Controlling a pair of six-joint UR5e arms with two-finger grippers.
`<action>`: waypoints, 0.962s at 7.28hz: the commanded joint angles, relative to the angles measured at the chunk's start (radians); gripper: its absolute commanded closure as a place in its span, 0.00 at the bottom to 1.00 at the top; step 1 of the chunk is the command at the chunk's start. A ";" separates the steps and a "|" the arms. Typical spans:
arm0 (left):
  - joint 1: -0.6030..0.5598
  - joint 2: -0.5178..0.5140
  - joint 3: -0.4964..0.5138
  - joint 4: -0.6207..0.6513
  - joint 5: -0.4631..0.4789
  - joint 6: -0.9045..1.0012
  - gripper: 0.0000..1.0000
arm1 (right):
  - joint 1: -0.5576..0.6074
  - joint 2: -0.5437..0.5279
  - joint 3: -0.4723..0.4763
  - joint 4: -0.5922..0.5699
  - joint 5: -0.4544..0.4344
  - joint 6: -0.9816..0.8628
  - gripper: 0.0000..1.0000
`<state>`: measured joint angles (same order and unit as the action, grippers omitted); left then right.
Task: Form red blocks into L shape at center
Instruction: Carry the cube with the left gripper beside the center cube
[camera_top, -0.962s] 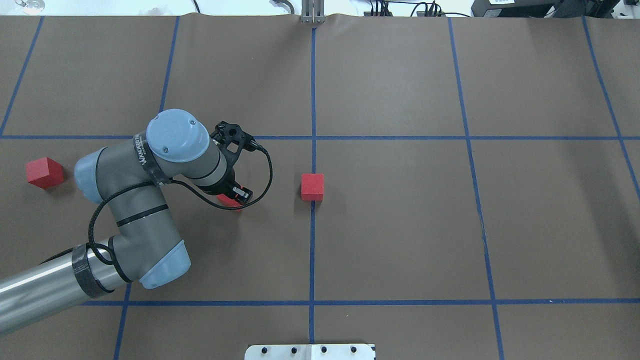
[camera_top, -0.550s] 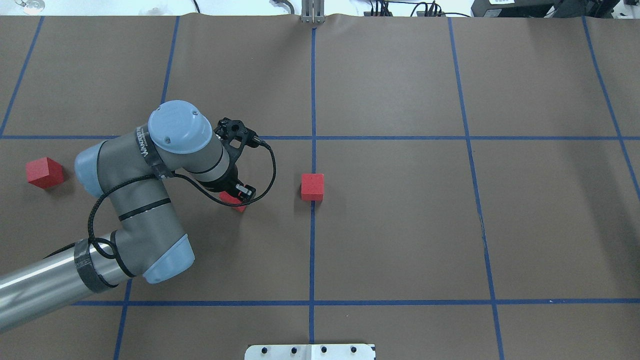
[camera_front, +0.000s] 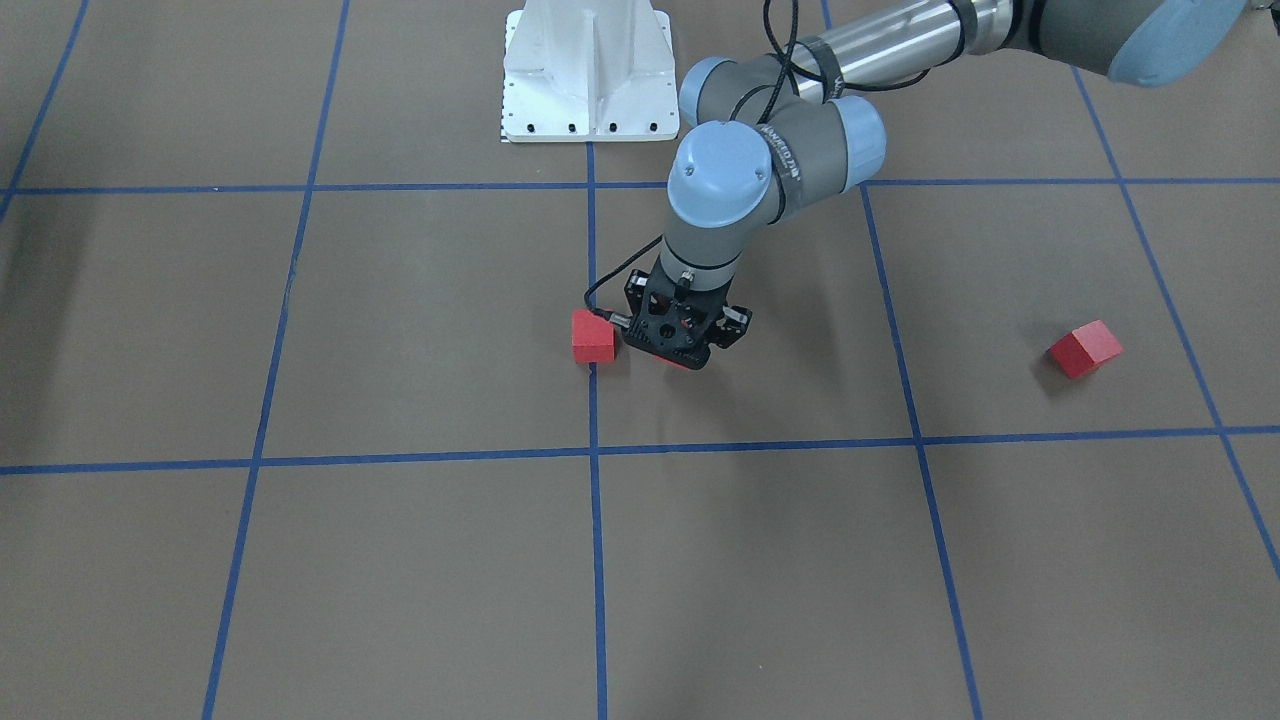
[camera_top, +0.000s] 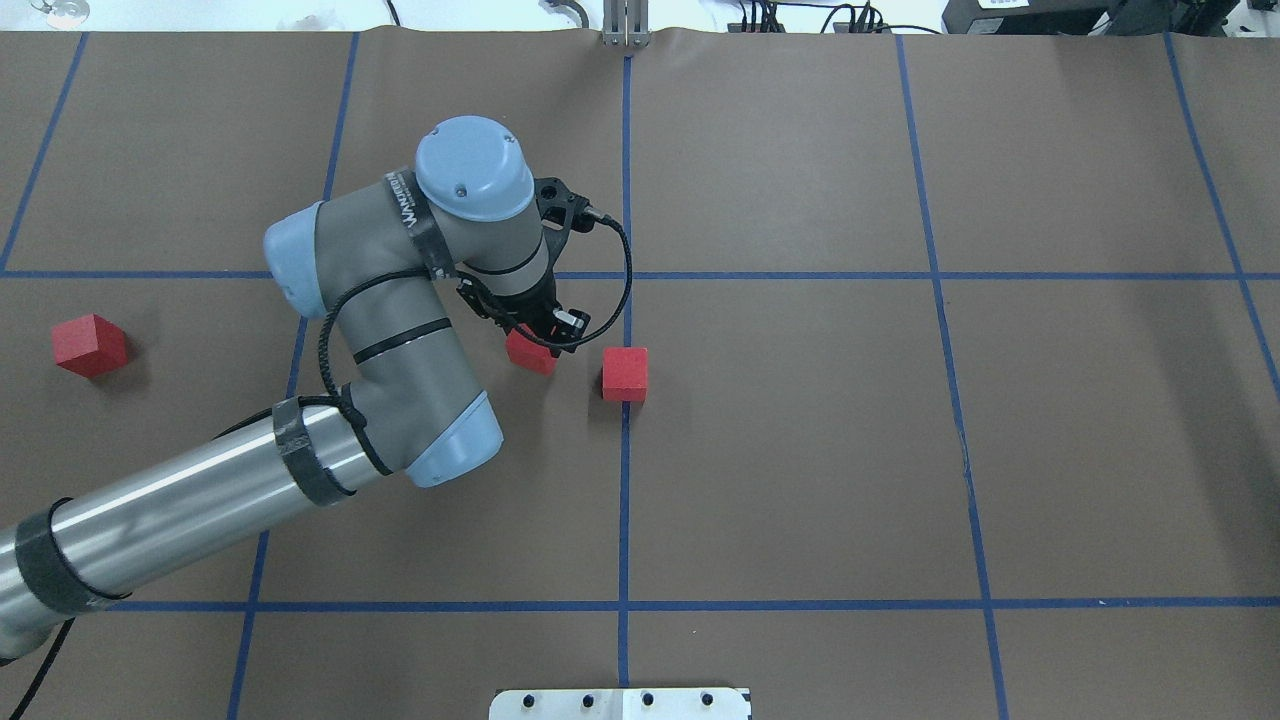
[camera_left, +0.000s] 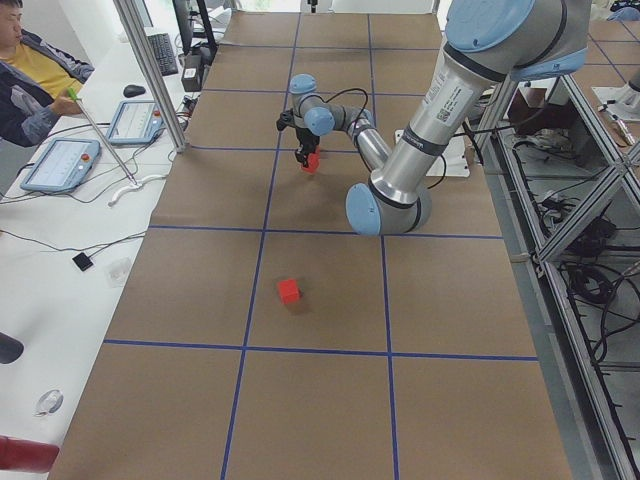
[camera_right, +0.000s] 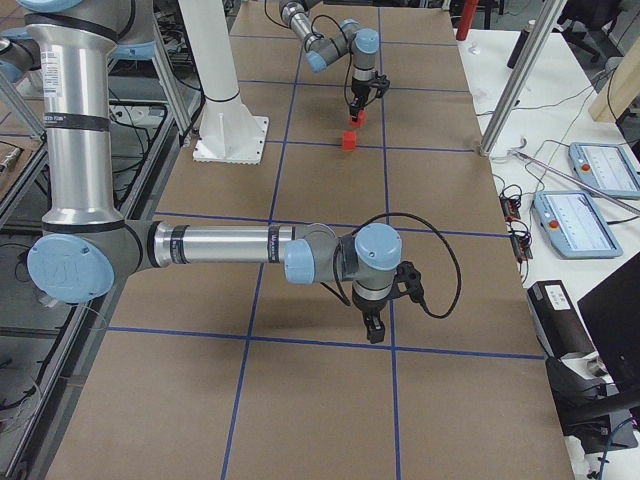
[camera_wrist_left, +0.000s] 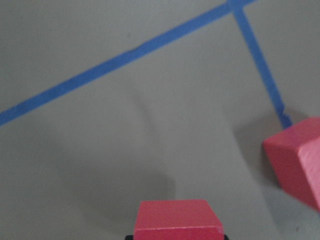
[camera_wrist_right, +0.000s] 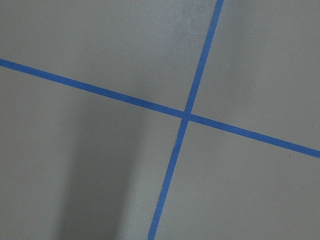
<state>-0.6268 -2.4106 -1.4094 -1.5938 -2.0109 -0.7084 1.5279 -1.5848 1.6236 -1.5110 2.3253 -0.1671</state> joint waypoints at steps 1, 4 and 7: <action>-0.022 -0.120 0.148 -0.011 0.000 -0.082 0.94 | 0.000 0.000 -0.001 0.000 0.000 0.006 0.00; 0.007 -0.227 0.286 -0.084 0.006 -0.342 0.91 | 0.000 0.000 -0.001 0.000 0.002 0.006 0.00; 0.036 -0.226 0.291 -0.081 0.009 -0.387 0.91 | 0.000 0.000 -0.001 0.000 0.000 0.006 0.00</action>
<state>-0.5984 -2.6358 -1.1228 -1.6750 -2.0028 -1.0814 1.5279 -1.5846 1.6230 -1.5110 2.3261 -0.1611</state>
